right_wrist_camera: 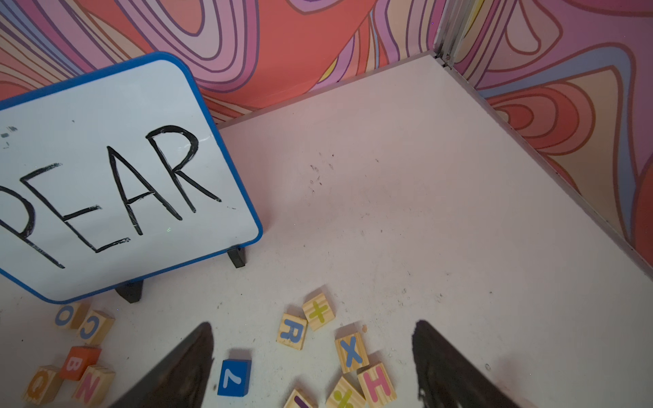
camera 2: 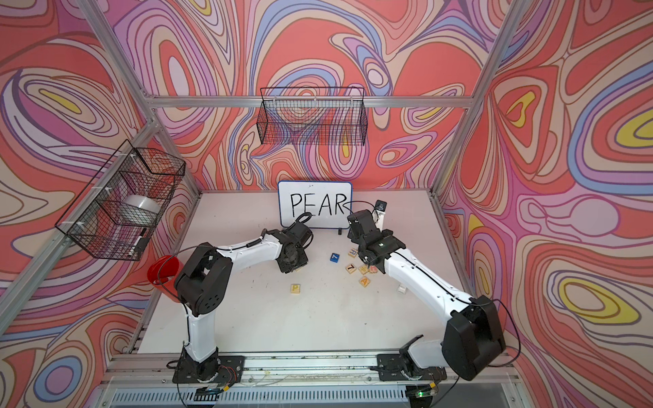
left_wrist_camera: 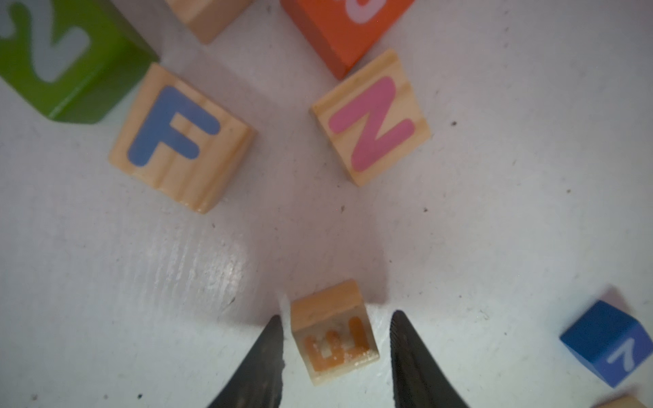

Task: Spell the uppercase word “pear” with letter blocks
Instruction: Pick up the letter block from the center of the board.

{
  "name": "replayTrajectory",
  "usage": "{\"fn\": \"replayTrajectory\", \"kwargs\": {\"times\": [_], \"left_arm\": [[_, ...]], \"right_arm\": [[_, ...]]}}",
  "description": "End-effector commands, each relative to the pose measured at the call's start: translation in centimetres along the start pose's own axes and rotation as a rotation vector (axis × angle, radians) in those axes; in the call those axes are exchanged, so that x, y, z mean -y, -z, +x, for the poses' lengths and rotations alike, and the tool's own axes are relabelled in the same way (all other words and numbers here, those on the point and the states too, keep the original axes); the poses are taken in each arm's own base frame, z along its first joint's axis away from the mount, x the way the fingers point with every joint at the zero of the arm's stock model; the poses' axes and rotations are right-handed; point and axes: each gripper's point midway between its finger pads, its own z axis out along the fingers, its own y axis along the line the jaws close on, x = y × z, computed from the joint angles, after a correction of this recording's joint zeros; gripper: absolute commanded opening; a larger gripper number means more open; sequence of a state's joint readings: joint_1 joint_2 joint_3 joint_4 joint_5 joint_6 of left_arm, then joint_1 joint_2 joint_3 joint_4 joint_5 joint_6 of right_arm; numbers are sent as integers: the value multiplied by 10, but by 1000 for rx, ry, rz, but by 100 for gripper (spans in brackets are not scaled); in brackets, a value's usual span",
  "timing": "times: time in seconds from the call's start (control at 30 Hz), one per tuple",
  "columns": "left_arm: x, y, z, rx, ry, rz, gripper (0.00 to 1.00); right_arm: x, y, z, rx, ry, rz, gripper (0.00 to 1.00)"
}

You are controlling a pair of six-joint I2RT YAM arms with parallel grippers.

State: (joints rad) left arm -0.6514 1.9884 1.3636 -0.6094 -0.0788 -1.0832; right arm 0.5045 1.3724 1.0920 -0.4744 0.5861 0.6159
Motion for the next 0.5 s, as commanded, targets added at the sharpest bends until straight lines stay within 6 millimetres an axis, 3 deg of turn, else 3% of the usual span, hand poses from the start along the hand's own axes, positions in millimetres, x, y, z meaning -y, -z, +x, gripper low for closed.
{"fn": "replayTrajectory", "kwargs": {"times": [0.0, 0.23, 0.47], "left_arm": [[-5, -6, 6, -18, -20, -41, 44], [-2, -8, 7, -21, -74, -28, 36], [2, 1, 8, -31, -282, -3, 29]], "right_arm": [[11, 5, 0, 7, -12, 28, 89], [16, 8, 2, 8, -21, 33, 89], [23, 12, 3, 10, -22, 48, 89]]}}
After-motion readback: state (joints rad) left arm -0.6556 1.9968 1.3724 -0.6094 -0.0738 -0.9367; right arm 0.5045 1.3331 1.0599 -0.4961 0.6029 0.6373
